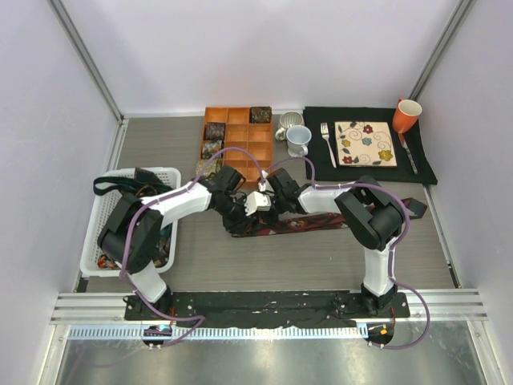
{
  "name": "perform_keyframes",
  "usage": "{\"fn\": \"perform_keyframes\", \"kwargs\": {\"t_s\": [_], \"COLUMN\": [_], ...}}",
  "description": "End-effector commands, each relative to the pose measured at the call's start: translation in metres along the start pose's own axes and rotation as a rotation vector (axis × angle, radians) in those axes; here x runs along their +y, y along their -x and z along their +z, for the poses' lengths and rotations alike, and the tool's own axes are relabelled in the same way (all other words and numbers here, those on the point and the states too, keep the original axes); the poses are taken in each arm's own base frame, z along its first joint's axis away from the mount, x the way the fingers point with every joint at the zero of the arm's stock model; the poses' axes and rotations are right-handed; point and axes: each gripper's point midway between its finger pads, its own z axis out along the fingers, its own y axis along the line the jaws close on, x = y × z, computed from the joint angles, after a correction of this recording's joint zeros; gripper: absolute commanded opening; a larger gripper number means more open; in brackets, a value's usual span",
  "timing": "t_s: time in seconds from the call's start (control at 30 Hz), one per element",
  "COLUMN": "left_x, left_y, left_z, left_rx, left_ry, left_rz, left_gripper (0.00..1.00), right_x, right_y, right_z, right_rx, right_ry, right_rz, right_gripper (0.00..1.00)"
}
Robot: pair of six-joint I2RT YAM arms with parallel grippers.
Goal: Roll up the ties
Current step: Roll the tie at the center of the board.
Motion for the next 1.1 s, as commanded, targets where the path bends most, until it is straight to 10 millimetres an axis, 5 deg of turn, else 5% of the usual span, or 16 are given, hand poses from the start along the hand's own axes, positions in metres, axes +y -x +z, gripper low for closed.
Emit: {"fn": "perform_keyframes", "kwargs": {"t_s": [0.0,0.2,0.37,0.7,1.07], "left_x": [0.016,0.009,0.002,0.002,0.0], "left_y": [0.02,-0.011,-0.027,-0.029,-0.033], "left_z": [0.005,0.007,0.01,0.015,0.018], "left_rx": [-0.002,0.108,0.154,0.156,0.167], "left_ry": [0.046,0.029,-0.004,-0.02,-0.036], "left_rz": [0.004,0.02,0.013,0.013,0.014], "left_gripper": [0.31,0.29,0.28,0.27,0.26], "right_x": [-0.015,-0.007,0.012,0.022,0.048], "right_y": [0.0,0.0,0.007,0.008,0.017], "right_z": [0.008,0.004,-0.012,-0.04,-0.035], "right_rx": [-0.002,-0.003,-0.038,-0.096,-0.151], "right_ry": [-0.056,-0.031,0.008,0.08,0.284], "right_rz": [-0.009,-0.01,-0.015,0.016,0.053], "right_gripper": [0.01,0.02,0.15,0.31,0.4]}}
